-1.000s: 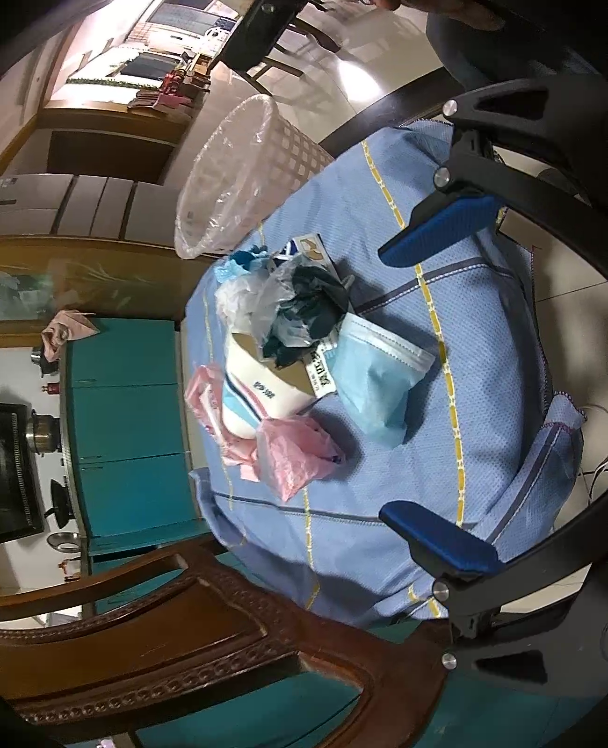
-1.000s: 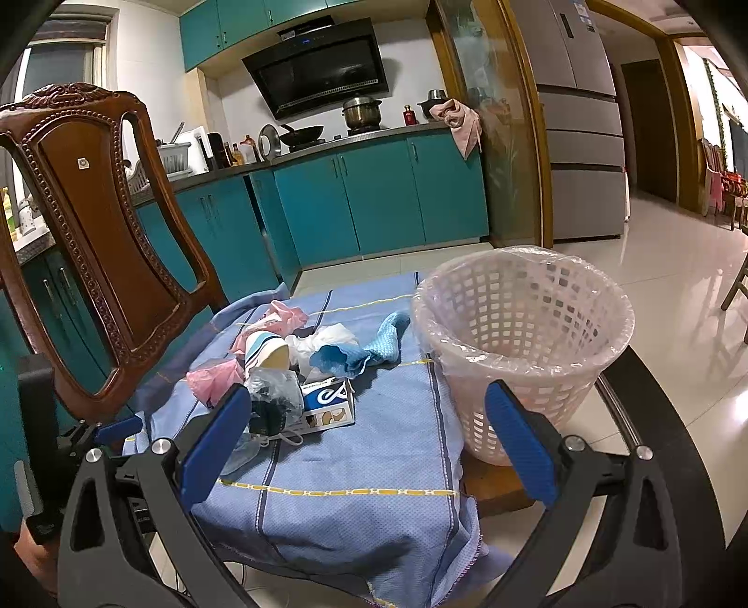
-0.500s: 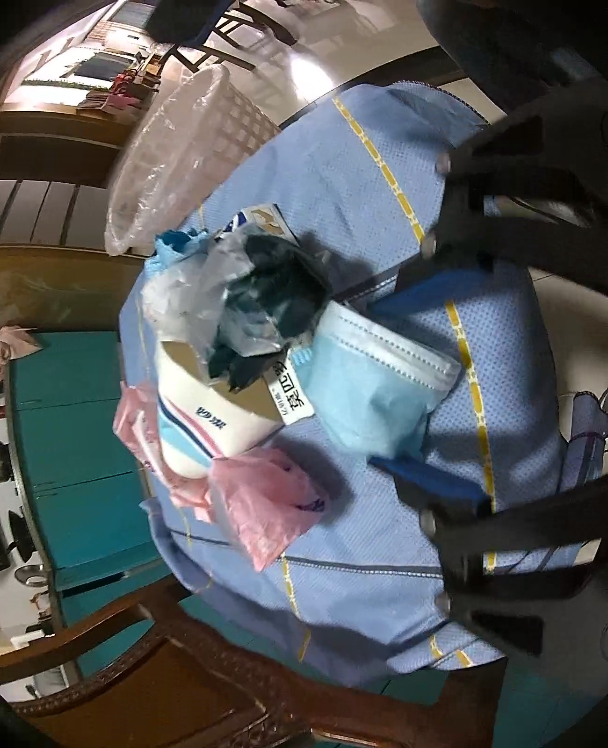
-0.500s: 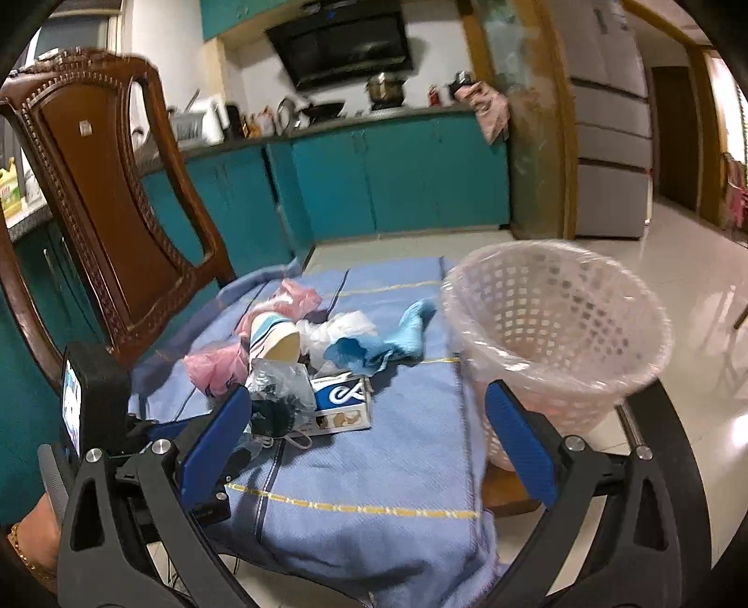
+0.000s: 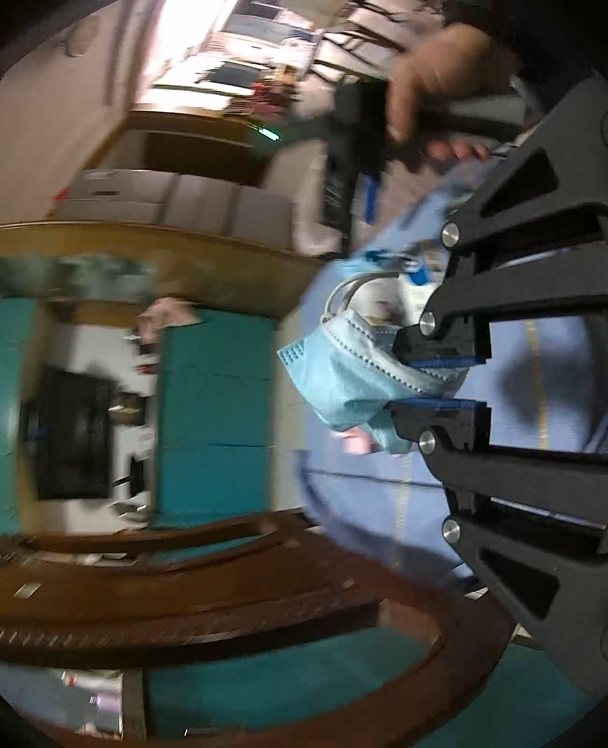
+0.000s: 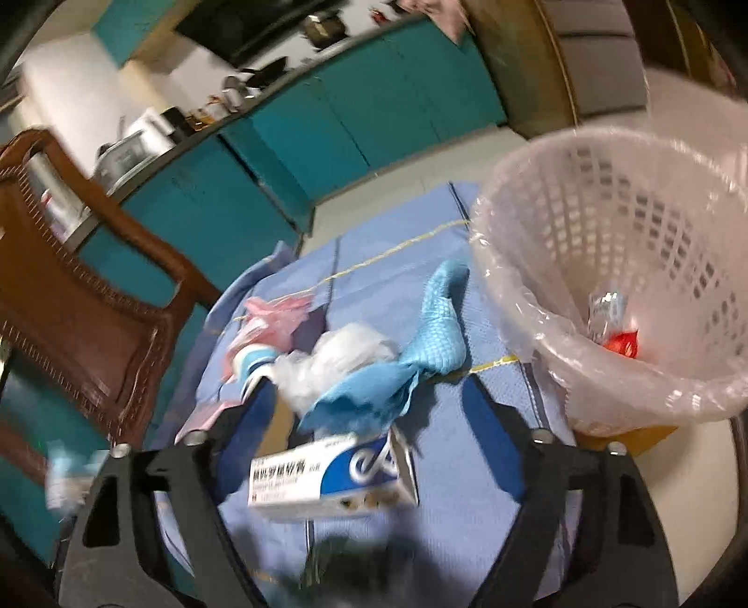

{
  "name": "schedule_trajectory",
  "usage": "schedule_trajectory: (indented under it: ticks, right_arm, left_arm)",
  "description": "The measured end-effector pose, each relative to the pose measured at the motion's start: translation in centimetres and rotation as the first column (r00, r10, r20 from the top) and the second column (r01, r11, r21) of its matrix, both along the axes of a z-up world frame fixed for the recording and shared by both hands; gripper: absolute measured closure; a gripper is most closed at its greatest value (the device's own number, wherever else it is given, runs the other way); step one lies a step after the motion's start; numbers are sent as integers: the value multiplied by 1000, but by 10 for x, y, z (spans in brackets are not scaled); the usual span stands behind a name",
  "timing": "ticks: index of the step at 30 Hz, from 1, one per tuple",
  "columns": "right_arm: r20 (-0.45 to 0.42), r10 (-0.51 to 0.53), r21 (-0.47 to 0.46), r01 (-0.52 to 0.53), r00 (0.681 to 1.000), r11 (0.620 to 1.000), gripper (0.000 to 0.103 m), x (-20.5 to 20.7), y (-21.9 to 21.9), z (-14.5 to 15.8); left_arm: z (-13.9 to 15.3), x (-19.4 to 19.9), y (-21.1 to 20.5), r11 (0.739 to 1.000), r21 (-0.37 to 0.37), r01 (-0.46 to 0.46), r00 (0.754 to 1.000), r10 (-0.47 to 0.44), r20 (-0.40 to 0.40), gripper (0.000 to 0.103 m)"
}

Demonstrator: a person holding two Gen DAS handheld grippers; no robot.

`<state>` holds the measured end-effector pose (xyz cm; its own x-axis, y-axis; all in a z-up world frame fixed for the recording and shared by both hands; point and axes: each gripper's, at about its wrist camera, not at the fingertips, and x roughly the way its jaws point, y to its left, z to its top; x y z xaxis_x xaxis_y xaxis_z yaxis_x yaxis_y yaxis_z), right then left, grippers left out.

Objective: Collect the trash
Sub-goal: 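Grasp the blue face mask with the left tool while the right tool grasps the light-blue cloth, then carry the light-blue cloth into the basket and open the right tool while the left holds the mask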

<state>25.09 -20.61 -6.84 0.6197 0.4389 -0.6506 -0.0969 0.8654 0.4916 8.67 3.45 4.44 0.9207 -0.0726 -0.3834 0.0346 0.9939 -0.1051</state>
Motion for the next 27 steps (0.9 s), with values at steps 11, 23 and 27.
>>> schedule_trajectory:
  ticks: [11, 23, 27]
  right_arm:
    - [-130, -90, -126, 74, 987, 989, 62, 52, 7, -30]
    - [194, -34, -145, 63, 980, 987, 70, 31, 12, 26]
    - [344, -35, -107, 76, 938, 991, 70, -4, -3, 64]
  left_arm:
    - [-6, 10, 1, 1000, 3, -8, 999, 8, -45, 88]
    - [-8, 18, 2, 1000, 2, -11, 997, 12, -82, 86]
    - [-10, 17, 1, 1000, 8, -6, 996, 7, -91, 86]
